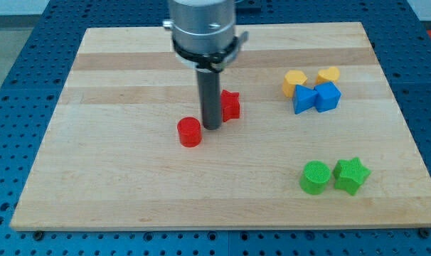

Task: Move the red star to the top left corner

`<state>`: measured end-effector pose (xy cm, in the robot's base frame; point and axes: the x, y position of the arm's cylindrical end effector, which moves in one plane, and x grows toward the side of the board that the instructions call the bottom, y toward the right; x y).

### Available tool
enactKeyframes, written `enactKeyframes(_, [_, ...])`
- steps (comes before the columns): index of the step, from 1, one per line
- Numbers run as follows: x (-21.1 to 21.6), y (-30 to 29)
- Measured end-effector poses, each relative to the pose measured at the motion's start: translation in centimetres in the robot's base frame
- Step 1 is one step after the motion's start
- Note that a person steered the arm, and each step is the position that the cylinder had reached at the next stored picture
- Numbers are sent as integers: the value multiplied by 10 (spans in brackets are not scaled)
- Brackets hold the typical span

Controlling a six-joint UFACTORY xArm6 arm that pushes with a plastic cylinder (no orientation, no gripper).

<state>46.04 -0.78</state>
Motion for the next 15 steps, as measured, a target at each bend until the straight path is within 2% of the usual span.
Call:
enactKeyframes(1, [1,45])
enactKeyframes(2, [-17,54])
enactKeyframes(3, [-66,12])
enactKeyframes(4, [-93,-60])
enactKeyframes(5, [-93,-60])
enactKeyframes(6, [-93,-4])
enactKeyframes(7, [-74,30])
enactKeyframes(8, [-40,23])
enactKeyframes(9, [-53,-67])
enactKeyframes(10, [-106,-185])
enactKeyframes(11, [-145,-260])
enactKeyframes(12, [-136,-263])
enactKeyframes(14, [-81,-183])
enactKeyframes(15, [-113,-174])
